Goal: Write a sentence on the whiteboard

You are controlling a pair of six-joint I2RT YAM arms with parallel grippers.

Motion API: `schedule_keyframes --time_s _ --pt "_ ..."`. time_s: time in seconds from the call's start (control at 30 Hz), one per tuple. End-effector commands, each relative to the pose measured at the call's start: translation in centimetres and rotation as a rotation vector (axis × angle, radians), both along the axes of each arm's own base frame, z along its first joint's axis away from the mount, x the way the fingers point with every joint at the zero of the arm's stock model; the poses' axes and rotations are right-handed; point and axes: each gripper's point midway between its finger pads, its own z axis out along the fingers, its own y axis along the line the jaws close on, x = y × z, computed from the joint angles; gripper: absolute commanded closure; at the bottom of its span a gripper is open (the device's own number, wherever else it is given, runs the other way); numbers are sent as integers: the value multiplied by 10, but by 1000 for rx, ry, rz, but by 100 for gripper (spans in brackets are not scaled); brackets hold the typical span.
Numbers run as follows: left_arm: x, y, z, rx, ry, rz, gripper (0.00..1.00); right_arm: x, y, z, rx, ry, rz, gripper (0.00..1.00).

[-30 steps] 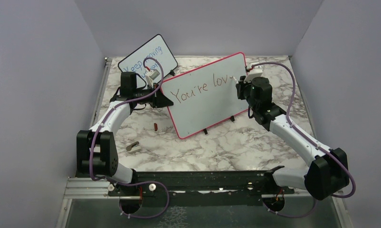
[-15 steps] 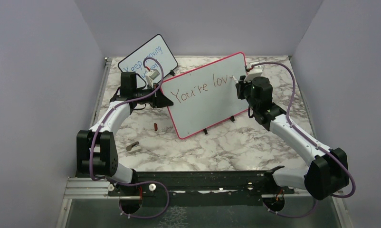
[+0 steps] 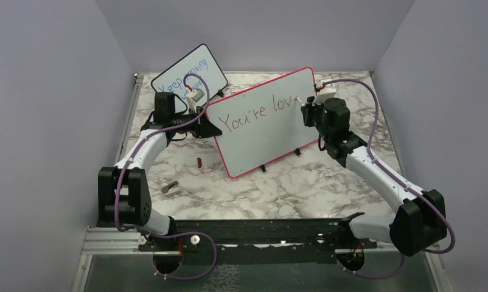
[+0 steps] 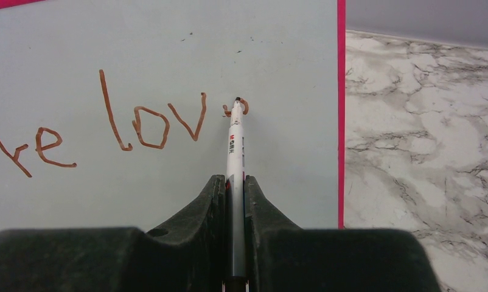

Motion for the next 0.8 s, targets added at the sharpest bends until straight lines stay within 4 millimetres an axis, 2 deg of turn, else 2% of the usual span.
schedule_keyframes --time_s 0.0,0.3,0.77 --pt "-1 11 -20 73 63 56 100 3 9 10 6 -18 51 99" --pt "-1 11 -20 73 62 57 100 -4 11 -4 -7 31 78 99" --pt "-1 11 -20 73 64 59 100 -15 4 -25 -27 104 57 99"
